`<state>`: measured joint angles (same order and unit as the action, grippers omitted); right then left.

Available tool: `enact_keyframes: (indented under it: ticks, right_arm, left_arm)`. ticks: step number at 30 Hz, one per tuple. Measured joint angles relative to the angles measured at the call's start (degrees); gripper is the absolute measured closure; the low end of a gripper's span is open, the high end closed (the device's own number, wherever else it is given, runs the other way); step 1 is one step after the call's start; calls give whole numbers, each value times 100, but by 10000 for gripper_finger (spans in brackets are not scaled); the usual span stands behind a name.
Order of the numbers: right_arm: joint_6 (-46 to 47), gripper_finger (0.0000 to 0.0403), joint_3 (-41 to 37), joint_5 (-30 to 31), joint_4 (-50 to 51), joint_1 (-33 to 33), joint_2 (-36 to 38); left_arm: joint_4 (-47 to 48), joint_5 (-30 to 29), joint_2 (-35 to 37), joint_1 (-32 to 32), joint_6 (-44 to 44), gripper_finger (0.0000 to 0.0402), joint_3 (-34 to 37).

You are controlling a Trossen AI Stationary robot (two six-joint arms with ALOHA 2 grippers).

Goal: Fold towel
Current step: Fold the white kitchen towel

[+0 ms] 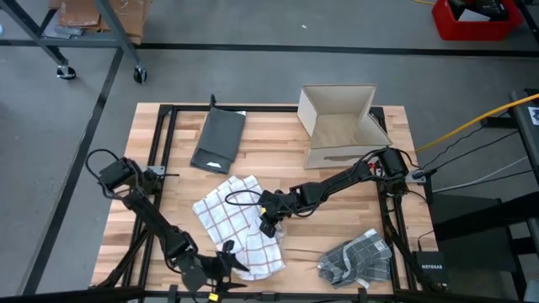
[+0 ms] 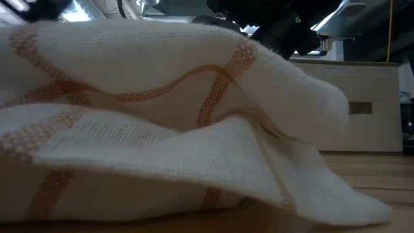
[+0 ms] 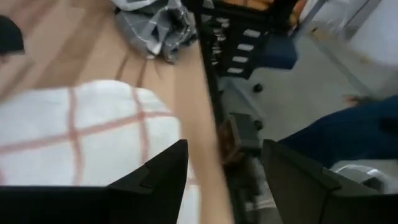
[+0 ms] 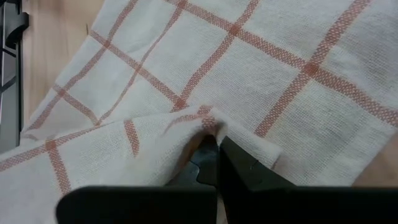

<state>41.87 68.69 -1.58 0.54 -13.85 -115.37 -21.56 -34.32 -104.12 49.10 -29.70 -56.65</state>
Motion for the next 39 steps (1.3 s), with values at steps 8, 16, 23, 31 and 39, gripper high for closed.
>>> enact_keyframes:
  ticks: [8,16,23,31,39]
  right_arm:
    - [2,398,0,2,0,0,0]
    - [4,398,-2,4,-2,0,0]
    - [2,398,-2,-17,-18,0,0]
    - [2,398,-2,-46,-25,0,-2]
    - [2,398,-2,-54,-35,0,-1]
  left_arm:
    - [473,-6,-45,-441,885,206,-372]
    - [522,334,-1013,-435,1447,206,-1217]
    - [1688,-42,-1499,-504,1623,206,-1897]
    - [2113,-45,-1602,-450,1207,206,-2019]
    - [2915,76,-1604,-293,938,206,-2019]
